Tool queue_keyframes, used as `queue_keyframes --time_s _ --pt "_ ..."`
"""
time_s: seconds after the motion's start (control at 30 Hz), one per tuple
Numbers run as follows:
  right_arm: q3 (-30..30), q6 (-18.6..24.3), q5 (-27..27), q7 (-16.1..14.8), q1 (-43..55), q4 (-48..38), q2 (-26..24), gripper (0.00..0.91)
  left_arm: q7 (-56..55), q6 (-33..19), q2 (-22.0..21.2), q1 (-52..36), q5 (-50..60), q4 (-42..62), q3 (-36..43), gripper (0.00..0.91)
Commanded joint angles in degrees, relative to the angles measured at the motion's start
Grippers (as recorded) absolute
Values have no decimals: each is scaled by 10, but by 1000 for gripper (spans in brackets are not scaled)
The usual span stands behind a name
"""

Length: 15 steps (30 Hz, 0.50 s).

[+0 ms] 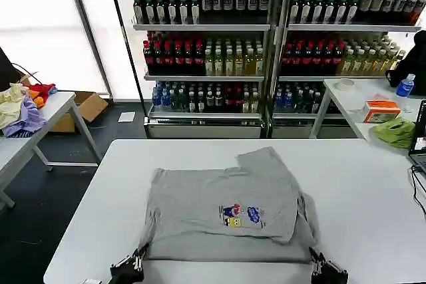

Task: Fold and organize the clothes.

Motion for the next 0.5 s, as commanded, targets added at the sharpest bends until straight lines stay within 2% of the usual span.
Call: queue_keyframes --time_s 0.03,0.07,0.27,0.37,0.5 --pt "-1 -4 -20 4 -48 27 4 907 -4 75 -8 86 4 -76 -42 907" --pt "-1 -6 -6 11 -46 27 5 907 -6 82 -9 86 4 -79 -43 907" --pt "33 12 27 7 -24 39 -3 907 -13 92 0 71 -19 -91 -68 907" --pt "78 15 70 0 -2 41 -19 907 -13 92 9 53 -27 -91 -95 907" --pt "137 16 131 -7 85 16 -61 907 -12 92 26 -8 -38 -62 -122 907"
